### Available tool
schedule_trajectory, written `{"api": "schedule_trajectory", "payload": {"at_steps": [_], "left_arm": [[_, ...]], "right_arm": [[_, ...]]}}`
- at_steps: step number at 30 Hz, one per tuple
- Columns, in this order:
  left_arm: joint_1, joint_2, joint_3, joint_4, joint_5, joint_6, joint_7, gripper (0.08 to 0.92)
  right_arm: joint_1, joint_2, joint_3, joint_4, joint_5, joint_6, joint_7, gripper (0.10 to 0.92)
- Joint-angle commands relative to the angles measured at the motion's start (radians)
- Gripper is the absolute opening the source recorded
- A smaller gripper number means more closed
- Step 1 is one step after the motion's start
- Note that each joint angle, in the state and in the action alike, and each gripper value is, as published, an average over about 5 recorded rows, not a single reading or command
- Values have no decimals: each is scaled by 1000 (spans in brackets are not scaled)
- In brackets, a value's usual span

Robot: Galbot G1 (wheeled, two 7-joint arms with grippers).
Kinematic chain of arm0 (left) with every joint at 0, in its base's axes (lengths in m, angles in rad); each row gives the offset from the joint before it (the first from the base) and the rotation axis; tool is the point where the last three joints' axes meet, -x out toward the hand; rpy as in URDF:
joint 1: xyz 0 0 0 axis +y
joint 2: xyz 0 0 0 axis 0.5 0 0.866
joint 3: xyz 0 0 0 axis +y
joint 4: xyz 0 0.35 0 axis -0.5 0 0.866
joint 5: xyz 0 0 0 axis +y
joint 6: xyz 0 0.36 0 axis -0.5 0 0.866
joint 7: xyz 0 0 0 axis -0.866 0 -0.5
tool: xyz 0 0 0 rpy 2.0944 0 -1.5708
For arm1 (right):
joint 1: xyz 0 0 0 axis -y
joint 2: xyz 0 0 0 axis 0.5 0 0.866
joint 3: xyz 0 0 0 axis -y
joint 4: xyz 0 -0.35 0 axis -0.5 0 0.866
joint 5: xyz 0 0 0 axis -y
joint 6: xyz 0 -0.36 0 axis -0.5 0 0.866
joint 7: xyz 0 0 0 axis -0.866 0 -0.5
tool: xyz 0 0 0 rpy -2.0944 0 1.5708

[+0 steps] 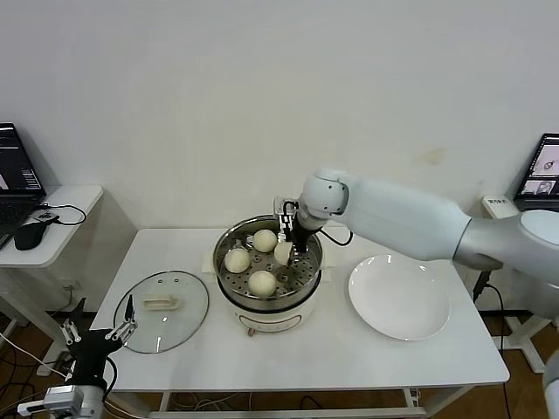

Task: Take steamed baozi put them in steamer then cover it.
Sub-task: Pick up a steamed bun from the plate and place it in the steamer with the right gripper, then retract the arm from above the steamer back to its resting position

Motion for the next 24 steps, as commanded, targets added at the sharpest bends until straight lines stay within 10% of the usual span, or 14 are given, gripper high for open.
{"api": "schedule_trajectory", "payload": {"at_steps": [1, 19, 24], "left_arm": [[-1, 0, 1, 2, 0, 1, 0, 823], [-1, 2, -6, -6, -6, 1, 0, 823], [-3, 2, -2, -5, -8, 1, 0, 823]], "right_arm": [[-30, 40, -7, -36, -47, -21, 13, 594], [25, -91, 86, 90, -21, 3, 17, 820], [-4, -262, 169, 271, 127, 19, 230, 823]]}}
